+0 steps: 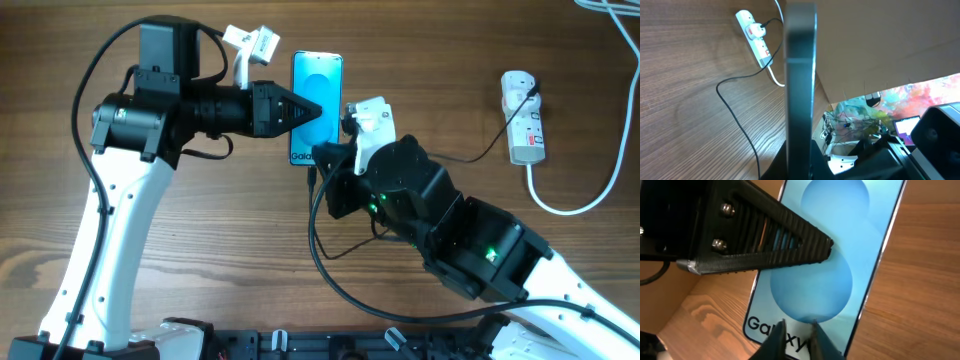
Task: Plug charger to phone and switch on socket
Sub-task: 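Lower the phone flat onto the table with the left gripper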
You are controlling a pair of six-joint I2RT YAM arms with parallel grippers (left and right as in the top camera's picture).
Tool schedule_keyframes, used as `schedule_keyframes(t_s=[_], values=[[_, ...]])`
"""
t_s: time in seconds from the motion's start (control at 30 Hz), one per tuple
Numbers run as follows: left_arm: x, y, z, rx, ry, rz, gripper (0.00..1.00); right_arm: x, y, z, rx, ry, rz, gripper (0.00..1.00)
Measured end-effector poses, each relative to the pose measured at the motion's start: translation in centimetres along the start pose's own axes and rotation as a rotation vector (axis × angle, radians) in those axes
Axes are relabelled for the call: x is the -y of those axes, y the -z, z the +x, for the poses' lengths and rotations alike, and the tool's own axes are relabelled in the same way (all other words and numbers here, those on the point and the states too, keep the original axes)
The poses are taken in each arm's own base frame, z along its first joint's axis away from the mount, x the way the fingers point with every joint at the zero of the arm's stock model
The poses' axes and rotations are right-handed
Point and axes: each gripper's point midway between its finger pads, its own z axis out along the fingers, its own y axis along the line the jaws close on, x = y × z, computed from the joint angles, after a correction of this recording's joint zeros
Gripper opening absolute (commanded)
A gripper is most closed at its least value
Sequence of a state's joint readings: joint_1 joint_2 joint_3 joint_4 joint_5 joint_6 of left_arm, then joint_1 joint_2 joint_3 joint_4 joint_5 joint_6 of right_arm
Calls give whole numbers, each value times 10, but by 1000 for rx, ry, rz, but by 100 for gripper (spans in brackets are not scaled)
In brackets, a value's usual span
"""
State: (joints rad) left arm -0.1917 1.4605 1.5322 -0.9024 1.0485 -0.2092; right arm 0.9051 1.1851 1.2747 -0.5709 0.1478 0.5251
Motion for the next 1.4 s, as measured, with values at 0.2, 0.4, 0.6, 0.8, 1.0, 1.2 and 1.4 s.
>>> schedule_keyframes(t_s=[0.2,0.4,0.6,0.8,1.0,1.2,1.4], values=[[-6,0,-2,11,-4,-37,4,3,0,7,-30,-4,10,85],[-41,4,3,23,70,-228,4,18,13,20,-77,-104,73,100],[-99,-14,25,-67,211,-333,4,30,17,24,-78,-164,135,100],[-167,-46,42,-176,352,-381,4,33,18,29,-97,-171,152,100],[-208,-76,56,-248,407,-394,4,33,-7,50,-186,-167,172,100],[-224,-98,60,-273,347,-381,4,32,-22,66,-256,-167,171,100],[-251,-109,75,-316,390,-413,4,27,-24,71,-284,-172,143,100]])
